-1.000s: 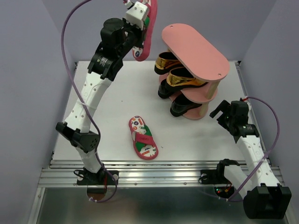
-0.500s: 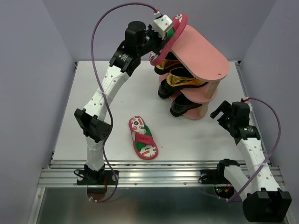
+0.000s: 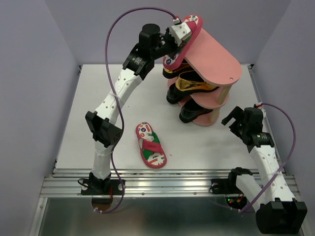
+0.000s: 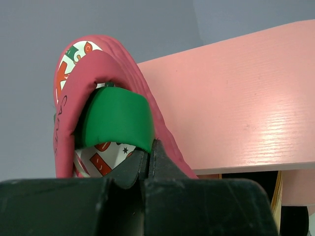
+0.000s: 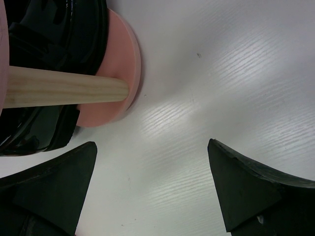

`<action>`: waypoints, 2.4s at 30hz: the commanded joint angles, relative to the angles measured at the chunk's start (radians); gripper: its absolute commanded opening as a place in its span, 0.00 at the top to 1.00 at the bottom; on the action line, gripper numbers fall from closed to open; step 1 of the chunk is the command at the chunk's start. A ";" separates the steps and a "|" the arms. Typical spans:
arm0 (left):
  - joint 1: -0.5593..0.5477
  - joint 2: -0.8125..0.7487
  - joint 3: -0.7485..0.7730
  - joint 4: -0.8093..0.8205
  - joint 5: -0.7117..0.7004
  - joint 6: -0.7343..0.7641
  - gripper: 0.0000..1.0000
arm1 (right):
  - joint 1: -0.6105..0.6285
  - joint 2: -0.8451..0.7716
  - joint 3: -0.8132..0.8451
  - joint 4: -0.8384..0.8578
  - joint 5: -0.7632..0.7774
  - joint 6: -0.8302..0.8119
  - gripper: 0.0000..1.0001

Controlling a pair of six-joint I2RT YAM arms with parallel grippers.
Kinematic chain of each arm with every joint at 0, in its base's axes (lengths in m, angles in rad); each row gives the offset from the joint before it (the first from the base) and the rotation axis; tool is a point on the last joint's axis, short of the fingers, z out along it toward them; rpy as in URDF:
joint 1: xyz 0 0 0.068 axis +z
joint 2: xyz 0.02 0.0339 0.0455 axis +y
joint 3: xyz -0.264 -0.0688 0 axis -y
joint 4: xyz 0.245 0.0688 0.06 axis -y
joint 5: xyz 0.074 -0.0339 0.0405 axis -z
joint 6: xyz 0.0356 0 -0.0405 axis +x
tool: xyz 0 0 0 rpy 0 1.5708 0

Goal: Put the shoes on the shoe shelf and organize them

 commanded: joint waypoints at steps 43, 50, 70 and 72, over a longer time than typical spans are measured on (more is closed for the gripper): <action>-0.068 -0.098 0.115 0.252 -0.028 -0.180 0.09 | -0.002 -0.019 0.033 0.009 -0.001 -0.004 0.00; -0.065 -0.330 -0.109 0.243 -0.469 -0.436 0.11 | -0.002 -0.015 0.033 0.009 0.002 -0.003 0.00; 0.041 -0.437 -0.603 0.227 -0.314 -1.214 0.12 | -0.002 -0.003 0.026 0.021 -0.010 -0.012 0.00; 0.045 -0.422 -0.602 0.229 -0.298 -1.228 0.10 | -0.002 -0.002 0.026 0.022 -0.010 -0.010 0.00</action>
